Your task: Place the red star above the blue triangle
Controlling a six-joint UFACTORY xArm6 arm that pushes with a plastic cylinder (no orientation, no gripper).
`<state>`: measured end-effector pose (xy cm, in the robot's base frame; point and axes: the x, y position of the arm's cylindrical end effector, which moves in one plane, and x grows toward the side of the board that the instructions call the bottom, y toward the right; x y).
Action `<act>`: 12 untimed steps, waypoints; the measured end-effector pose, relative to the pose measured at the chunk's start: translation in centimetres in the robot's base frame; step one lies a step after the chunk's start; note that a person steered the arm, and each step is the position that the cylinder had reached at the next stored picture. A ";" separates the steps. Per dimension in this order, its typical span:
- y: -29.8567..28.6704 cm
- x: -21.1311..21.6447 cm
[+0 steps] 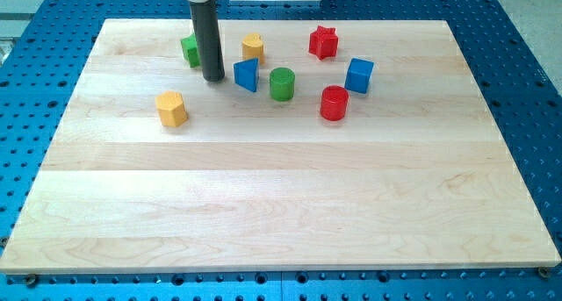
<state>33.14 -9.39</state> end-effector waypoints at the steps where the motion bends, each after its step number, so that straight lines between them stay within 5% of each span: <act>1: 3.9 0.0; 3: 15.7 -2.3; 5: 23.4 -9.4; 7: 10.1 -9.1; 9: 25.8 -9.8; 10: 26.8 -11.2; 12: 23.4 -5.5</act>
<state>27.60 13.99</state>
